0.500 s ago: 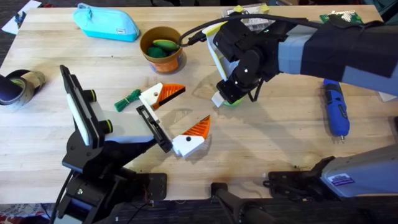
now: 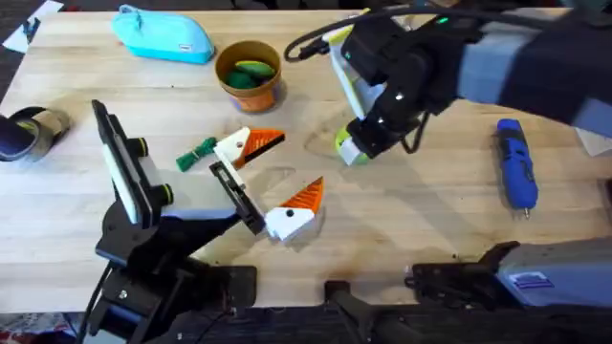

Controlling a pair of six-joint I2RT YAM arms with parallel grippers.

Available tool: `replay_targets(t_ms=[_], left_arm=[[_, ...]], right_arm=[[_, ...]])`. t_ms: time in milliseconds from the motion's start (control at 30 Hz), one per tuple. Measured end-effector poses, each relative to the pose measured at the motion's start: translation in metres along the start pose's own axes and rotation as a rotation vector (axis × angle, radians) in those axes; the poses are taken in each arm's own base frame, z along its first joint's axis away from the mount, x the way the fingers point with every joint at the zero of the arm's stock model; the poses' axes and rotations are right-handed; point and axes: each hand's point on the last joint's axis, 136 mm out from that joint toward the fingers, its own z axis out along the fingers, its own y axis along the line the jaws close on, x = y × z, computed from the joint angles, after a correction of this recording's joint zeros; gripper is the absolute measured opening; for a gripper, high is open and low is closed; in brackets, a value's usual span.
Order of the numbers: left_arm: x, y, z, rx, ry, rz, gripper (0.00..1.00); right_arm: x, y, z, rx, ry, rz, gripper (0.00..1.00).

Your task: Pick up the gripper from the table and insert it into the empty holder that is missing its gripper. Then pick up a screw, insert it into the mounting hole, and use the screwdriver to tighten it. Finally, clean up the table by picking up the vegetable and placing it into the bucket.

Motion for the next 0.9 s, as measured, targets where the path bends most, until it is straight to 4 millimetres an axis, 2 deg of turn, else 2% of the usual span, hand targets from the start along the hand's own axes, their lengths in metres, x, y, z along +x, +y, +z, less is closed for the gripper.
replay_targets(t_ms=[267,400,500,567,733,900], left_arm=[[0.000,0.000,0.000,0.000,0.000,0.000,0.987],[0.000,0.000,0.000,0.000,0.000,0.000,0.987],[0.000,0.000,0.000,0.000,0.000,0.000,0.987],[0.000,0.000,0.000,0.000,0.000,0.000,0.987],[0.000,0.000,0.000,0.000,0.000,0.000,0.987],[0.000,0.000,0.000,0.000,0.000,0.000,0.987]], right_arm=[[0.004,-0.003,-0.084,0.002,-0.253,0.020,0.456],[0.005,-0.006,-0.106,0.009,-0.352,0.043,0.456],[0.002,-0.004,-0.096,0.000,-0.379,0.059,0.456],[0.001,-0.001,-0.076,-0.006,-0.359,0.055,0.456],[0.014,0.007,-0.023,0.011,-0.212,-0.006,0.456],[-0.002,0.008,0.009,0.038,-0.182,-0.040,0.456]])
